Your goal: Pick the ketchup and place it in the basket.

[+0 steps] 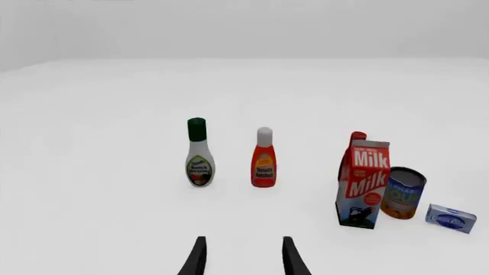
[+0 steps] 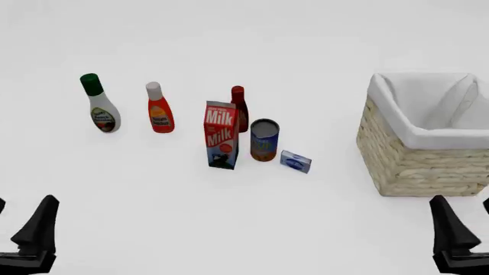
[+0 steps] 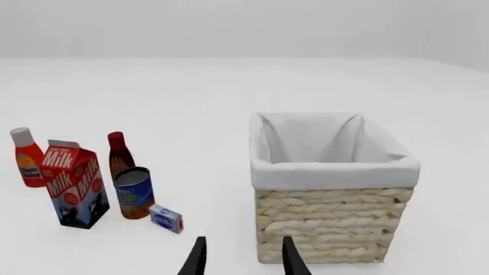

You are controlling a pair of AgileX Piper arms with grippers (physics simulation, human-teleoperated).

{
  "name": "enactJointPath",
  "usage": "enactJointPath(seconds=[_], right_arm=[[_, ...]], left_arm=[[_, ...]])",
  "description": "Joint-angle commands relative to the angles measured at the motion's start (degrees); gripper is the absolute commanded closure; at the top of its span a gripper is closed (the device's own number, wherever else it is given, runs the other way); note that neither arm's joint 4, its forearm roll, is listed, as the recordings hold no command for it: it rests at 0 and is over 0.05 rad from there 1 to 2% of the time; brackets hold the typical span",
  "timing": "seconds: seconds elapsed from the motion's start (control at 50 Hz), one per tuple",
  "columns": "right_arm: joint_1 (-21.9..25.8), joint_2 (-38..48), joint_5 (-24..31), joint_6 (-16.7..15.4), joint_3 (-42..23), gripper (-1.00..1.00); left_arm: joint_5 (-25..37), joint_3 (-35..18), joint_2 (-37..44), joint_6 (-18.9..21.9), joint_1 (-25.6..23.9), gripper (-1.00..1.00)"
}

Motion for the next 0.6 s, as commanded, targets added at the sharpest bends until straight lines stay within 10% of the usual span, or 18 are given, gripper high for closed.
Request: enactJointPath(seconds=[0.02, 0.22, 0.6], right_arm=[[0.4, 1.1, -0.7, 0.3, -0.1, -1.0], [0.7, 1.2, -0.7, 0.0, -0.1, -1.0], [1.5, 2.7, -1.8, 0.1, 0.0, -1.0]], left_arm=[[-0.4, -2.0, -0.1, 1.9, -0.5, -1.0], [9.4, -8.4, 0.6, 3.9, -2.2, -1.0], [6.9, -17.8, 17.8, 7.5, -1.1, -1.0]])
